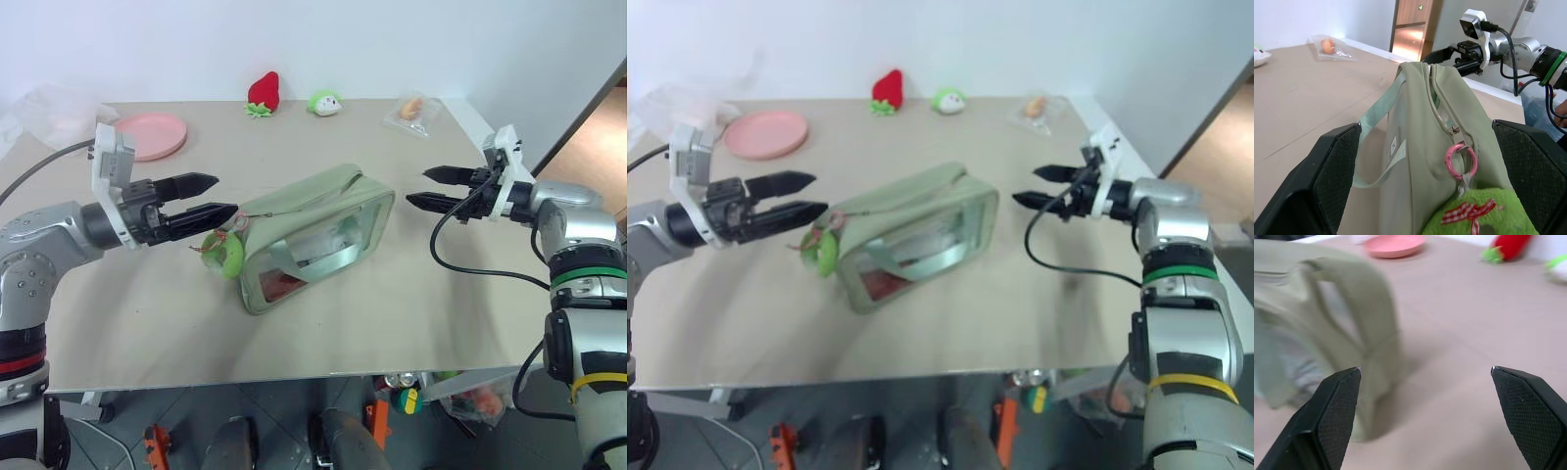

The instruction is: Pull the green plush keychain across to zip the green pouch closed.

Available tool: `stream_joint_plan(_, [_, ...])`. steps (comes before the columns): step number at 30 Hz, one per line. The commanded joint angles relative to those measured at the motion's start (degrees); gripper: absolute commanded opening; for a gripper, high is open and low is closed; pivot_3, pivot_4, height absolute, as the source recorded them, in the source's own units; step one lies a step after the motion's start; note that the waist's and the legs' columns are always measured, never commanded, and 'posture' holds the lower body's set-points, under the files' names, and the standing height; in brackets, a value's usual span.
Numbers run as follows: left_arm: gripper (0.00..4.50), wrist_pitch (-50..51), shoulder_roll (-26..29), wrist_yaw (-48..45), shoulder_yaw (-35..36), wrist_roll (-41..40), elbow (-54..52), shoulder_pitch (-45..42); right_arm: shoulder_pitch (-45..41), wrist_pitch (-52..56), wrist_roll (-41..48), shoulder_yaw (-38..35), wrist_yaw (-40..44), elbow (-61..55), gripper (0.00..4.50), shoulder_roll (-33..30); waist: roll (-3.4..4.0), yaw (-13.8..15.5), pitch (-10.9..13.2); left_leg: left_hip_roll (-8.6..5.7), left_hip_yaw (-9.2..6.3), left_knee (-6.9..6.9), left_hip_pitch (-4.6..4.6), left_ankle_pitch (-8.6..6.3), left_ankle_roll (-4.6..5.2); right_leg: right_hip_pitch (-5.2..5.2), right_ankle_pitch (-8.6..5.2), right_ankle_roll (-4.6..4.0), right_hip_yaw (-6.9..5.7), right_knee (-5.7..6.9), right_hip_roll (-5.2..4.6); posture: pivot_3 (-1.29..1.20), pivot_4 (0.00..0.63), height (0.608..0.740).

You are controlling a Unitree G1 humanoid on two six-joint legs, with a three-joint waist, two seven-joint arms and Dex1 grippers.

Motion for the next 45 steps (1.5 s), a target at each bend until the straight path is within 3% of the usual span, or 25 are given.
stream_joint_plan(1, [4.44,-0.97,0.14,-0.38,0.3,0.06,-0.43,-1.39,4.17,5.54,4.08,-1.48,5.17,-11.91,4.2,-0.28,0.0,0.02,0.0,0.02,0.0,-0.01,0.0,0.0,-0.01,0.0,0.0,0.0,0.0,0.0,0.02,0.0,0.15,0.74])
stream_joint_plan(10, [4.44,-1.21,-0.15,-1.11,-0.39,0.51,0.42,-1.92,0.04,10.38,3.51,2.01,11.13,-14.66,4.2,3.39,0.0,-0.11,0.0,0.05,0.05,0.01,0.05,0.01,-0.01,0.01,0.05,0.01,0.07,0.0,0.07,0.0,0.15,0.74])
stream_joint_plan(16, [4.44,-1.44,-0.61,-1.11,-0.62,0.71,0.4,-2.15,-6.25,7.15,-0.63,5.4,14.44,-6.2,4.2,7.6,0.0,0.01,0.0,0.09,0.01,0.0,0.03,0.01,-0.01,0.0,0.06,0.0,0.03,0.0,0.1,0.0,0.15,0.74])
stream_joint_plan(19, [4.5,-1.41,-0.57,-0.69,-0.07,0.56,-0.35,-1.37,-8.12,5.88,-1.14,5.53,15.8,-3.25,3.55,9.35,0.0,0.05,0.0,0.07,0.01,0.0,0.0,0.01,-0.01,0.0,0.04,0.01,0.02,-0.01,0.04,0.0,0.15,0.74])
stream_joint_plan(20, [4.5,-1.37,-0.54,-0.48,0.17,0.51,-0.58,-1.13,-8.35,5.7,-1.15,5.43,16.24,-2.74,2.93,9.54,0.0,0.06,0.0,0.06,0.02,0.0,0.0,0.01,-0.01,0.0,0.04,0.02,0.03,-0.01,0.02,0.0,0.15,0.74])
stream_joint_plan(21, [4.5,-1.34,-0.51,-0.34,0.32,0.48,-0.7,-0.99,-8.54,5.54,-1.21,5.33,16.64,-2.26,2.75,9.62,0.0,0.05,0.0,0.05,0.03,0.0,0.0,0.01,0.0,0.0,0.04,0.02,0.04,-0.02,0.01,0.0,0.15,0.74])
stream_joint_plan(23, [4.5,-1.26,-0.39,-0.16,0.7,0.31,-1.08,-0.56,-8.8,4.99,-1.51,5.17,17.65,-1.11,1.87,9.69,0.0,0.07,0.0,0.05,0.02,0.0,-0.01,0.01,0.0,0.0,0.04,0.03,0.04,-0.03,-0.03,0.0,0.15,0.74])
stream_joint_plan(29, [4.5,-1.3,-0.34,0.31,0.88,0.18,-1.29,-0.17,-8.71,4.22,-1.84,4.52,20.17,0.9,0.08,9.18,0.0,0.03,0.0,0.07,0.01,0.0,0.0,0.01,0.0,0.0,0.05,0.01,0.02,-0.02,0.03,0.0,0.15,0.74])
stream_joint_plan(39, [4.5,-1.48,-0.08,-0.05,0.6,0.61,-0.24,-1.05,-5.1,7.91,1.75,4.58,22.99,-6.38,0.08,6.36,0.0,0.08,0.0,0.06,0.0,0.0,-0.01,0.01,0.0,0.0,0.05,0.01,0.02,-0.02,-0.02,0.0,0.15,0.74])
stream_joint_plan(45, [4.5,1.58,6.07,-0.38,8.97,-1.71,2.22,1.33,11.57,22.0,9.67,1.77,17.25,-39.61,0.08,2.78,0.02,-0.01,0.01,0.14,-0.01,-0.03,-0.05,0.0,0.0,-0.05,0.0,0.07,0.01,-0.03,-0.01,0.0,0.15,0.74])
